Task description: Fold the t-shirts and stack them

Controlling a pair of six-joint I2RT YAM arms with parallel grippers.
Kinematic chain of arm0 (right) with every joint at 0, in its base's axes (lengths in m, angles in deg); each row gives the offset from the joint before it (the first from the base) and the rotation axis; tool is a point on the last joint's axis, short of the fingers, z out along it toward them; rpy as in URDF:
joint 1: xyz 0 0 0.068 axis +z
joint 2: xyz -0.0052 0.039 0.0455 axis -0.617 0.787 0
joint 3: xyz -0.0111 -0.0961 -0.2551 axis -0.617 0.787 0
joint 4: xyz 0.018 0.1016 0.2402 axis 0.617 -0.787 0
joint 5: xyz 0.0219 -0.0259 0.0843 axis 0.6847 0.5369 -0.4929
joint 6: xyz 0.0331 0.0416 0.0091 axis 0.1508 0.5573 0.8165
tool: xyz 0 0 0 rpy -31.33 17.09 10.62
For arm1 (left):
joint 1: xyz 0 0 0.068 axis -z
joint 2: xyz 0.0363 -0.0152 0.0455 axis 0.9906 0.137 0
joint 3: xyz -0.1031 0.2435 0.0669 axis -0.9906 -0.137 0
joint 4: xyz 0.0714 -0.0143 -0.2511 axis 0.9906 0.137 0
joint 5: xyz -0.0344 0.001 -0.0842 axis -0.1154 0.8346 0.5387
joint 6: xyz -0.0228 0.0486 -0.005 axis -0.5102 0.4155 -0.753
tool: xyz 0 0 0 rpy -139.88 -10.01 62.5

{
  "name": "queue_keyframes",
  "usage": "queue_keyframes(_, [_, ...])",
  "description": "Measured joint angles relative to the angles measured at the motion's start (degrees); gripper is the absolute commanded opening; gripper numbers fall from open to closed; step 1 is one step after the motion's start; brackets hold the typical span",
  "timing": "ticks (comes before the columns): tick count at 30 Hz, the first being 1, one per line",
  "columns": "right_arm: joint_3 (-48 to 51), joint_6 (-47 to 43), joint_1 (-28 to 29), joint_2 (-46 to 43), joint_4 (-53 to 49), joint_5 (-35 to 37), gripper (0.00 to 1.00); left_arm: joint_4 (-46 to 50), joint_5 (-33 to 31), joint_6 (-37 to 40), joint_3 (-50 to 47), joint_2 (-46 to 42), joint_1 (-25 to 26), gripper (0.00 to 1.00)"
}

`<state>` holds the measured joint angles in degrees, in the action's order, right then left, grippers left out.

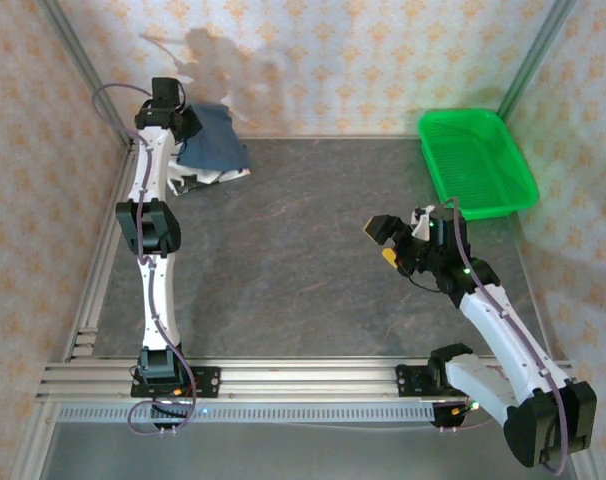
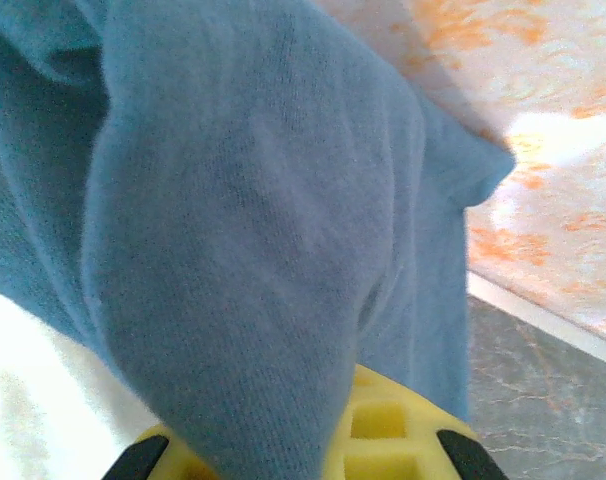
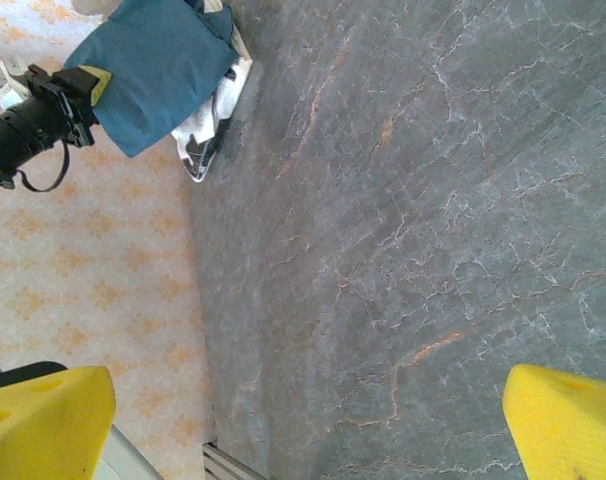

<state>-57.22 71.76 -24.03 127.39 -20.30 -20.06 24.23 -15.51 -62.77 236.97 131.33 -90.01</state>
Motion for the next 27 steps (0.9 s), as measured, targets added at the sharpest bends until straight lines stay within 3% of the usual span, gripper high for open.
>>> queue_keyframes(1, [0.00,0.02,0.04,0.09,-0.02,0.02,0.99,-0.11,0.00,-0.81,-1.09,0.00,-0.42,0.48])
queue_keyframes(2, [0.00,0.02,0.07,0.11,-0.02,0.02,0.99,-0.15,-0.20,-1.20,-2.45,0.00,-0.90,0.58])
queue_keyframes(4, [-0.02,0.02,0.15,0.11,-0.04,0.22,0.99,-0.11,-1.20,-2.51,-5.38,0.00,-1.90,0.69])
queue_keyframes(5, [-0.07,0.02,0.17,0.11,-0.07,0.24,0.99,0.07,-1.84,-3.06,-6.78,0.00,-2.58,0.91])
queue_keyframes(6, [-0.07,0.00,0.22,0.11,-0.07,0.31,1.00,0.26,-2.62,-3.72,-7.76,0.00,-3.13,1.00])
queue_keyframes(12, [-0.92,-0.68,0.42,0.09,-1.09,1.51,0.99,2.49,-4.61,-7.28,-10.32,-2.51,-9.66,1.00])
queue_keyframes(17, [-5.99,-7.74,-0.50,0.57,-7.43,4.55,0.99,2.05,-4.46,-6.32,-19.04,-17.25,-15.10,1.00])
queue_keyframes(22, [-11.82,-18.45,-7.17,4.76,-10.67,9.14,0.99,-10.29,-1.01,-4.09,-50.38,-47.43,-14.40,1.00])
queue_keyframes(27, [-10.14,-25.07,-17.64,9.66,-7.39,19.37,0.99,-24.79,-2.32,-3.54,-84.98,-73.26,-9.29,1.00])
